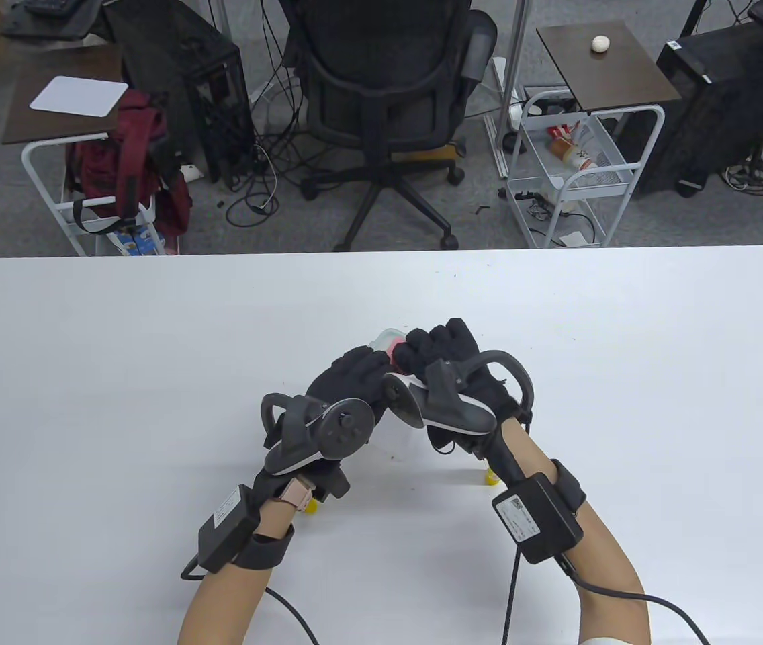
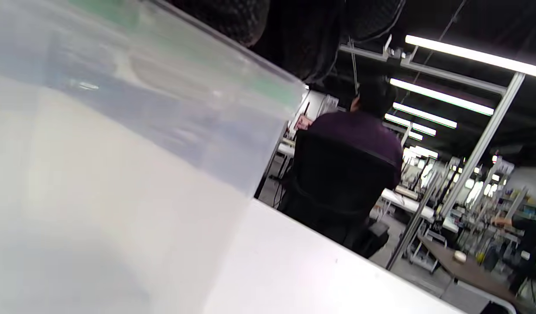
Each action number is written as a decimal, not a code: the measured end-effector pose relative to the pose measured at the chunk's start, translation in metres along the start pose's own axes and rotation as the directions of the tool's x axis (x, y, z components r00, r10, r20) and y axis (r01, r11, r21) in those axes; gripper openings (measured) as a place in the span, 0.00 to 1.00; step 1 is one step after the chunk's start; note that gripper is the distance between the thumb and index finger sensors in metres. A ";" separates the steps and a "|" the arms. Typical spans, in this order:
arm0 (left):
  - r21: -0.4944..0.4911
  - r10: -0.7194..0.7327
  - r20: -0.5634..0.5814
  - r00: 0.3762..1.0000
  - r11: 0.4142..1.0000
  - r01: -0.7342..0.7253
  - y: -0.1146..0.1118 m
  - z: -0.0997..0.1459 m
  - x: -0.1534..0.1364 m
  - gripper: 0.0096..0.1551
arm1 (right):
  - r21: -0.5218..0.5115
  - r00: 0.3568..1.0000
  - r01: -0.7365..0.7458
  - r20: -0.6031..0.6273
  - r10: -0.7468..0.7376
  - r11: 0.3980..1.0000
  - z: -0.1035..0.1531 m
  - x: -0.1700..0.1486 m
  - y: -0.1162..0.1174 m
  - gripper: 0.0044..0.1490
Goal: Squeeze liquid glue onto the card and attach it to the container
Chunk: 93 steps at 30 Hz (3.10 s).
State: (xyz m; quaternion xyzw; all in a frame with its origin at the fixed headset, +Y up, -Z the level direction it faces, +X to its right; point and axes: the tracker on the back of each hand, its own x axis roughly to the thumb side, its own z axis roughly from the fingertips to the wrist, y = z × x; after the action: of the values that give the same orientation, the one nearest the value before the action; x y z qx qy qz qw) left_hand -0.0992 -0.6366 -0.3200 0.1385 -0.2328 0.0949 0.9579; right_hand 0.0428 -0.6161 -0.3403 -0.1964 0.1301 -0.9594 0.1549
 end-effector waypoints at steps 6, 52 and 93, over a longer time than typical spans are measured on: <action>-0.002 -0.005 -0.001 1.000 1.000 0.005 0.000 0.000 0.000 0.21 | 0.019 0.991 0.078 0.109 -0.080 0.997 0.019 -0.005 -0.014 0.23; 0.000 -0.007 -0.009 1.000 1.000 0.007 0.000 0.000 0.001 0.22 | 0.096 0.990 0.092 0.096 -0.101 0.991 0.026 -0.006 -0.021 0.24; -0.001 0.003 -0.014 1.000 1.000 -0.003 0.000 0.001 0.000 0.22 | 0.109 0.970 0.217 0.092 -0.227 0.970 0.025 -0.020 -0.016 0.23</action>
State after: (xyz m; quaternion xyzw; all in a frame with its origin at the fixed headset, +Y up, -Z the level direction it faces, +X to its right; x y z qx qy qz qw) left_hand -0.0996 -0.6367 -0.3194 0.1372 -0.2261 0.0971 0.9595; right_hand 0.0666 -0.5991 -0.3195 -0.2512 0.0517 -0.9645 0.0627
